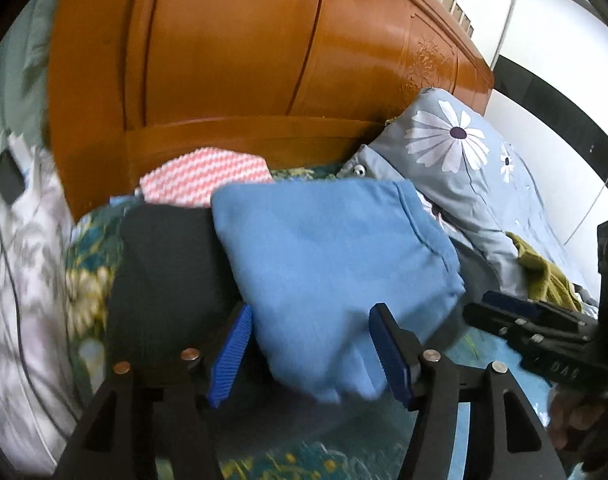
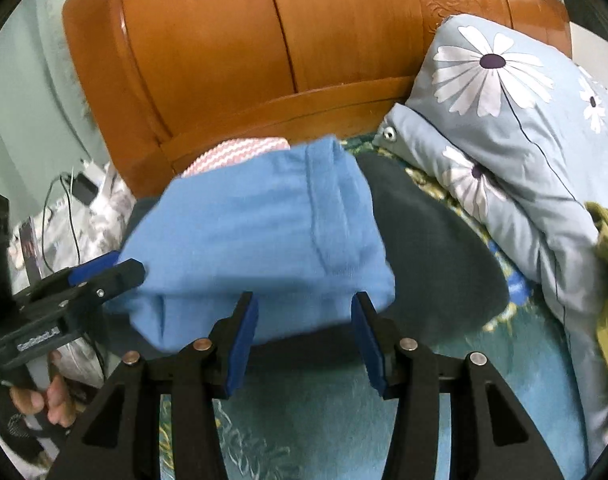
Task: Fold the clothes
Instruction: 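Lower the sweatpants onto the dark grey pile and open both grippers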
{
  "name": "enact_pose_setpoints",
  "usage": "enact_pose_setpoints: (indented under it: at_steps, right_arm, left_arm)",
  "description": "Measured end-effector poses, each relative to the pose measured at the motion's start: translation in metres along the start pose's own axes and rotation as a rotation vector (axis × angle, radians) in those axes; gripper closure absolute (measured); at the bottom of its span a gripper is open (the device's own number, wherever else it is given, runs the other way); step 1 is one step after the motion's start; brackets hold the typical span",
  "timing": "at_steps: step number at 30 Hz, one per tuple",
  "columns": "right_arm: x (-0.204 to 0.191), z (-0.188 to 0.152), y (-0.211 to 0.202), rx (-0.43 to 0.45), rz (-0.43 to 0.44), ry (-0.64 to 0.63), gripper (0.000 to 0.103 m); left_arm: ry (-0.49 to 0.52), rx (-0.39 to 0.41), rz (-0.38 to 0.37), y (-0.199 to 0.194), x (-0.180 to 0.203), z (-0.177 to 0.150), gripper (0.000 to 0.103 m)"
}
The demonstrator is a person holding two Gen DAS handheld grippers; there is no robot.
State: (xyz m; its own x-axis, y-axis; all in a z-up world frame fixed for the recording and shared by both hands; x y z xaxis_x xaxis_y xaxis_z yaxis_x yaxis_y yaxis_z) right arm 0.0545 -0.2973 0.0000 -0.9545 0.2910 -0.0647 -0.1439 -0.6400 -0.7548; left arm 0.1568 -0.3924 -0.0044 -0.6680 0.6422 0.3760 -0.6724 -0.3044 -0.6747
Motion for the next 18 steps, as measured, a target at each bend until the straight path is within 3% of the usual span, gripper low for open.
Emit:
enact_pose_setpoints:
  at_steps: [3,10,14,18]
  right_arm:
    - [-0.004,-0.016,0.001,-0.004,-0.020,-0.002,0.042]
    - [-0.004,-0.032,0.002,0.004,-0.025,0.016,0.031]
    - [-0.004,-0.041,0.003,0.008,-0.028,0.026,0.027]
    - [-0.003,-0.050,0.004,0.012,-0.031,0.036,0.026]
  left_arm:
    - [-0.004,-0.007,0.009,0.001,0.003,-0.018,0.024]
    - [-0.027,-0.027,0.028,0.007,0.000,-0.039,0.015]
    - [-0.012,-0.020,0.021,0.008,0.004,-0.045,0.000]
    - [0.003,-0.017,0.025,0.011,0.006,-0.049,0.000]
Point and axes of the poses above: each gripper's, at about its wrist camera, not at the fingertips, and y roughly the way its jaws point, x to its right, z to its top, the point moved 3 cm from there along y, roughly the way its jaws point, and after that the axes turned 9 degrees about -y, right-handed, at the moved point
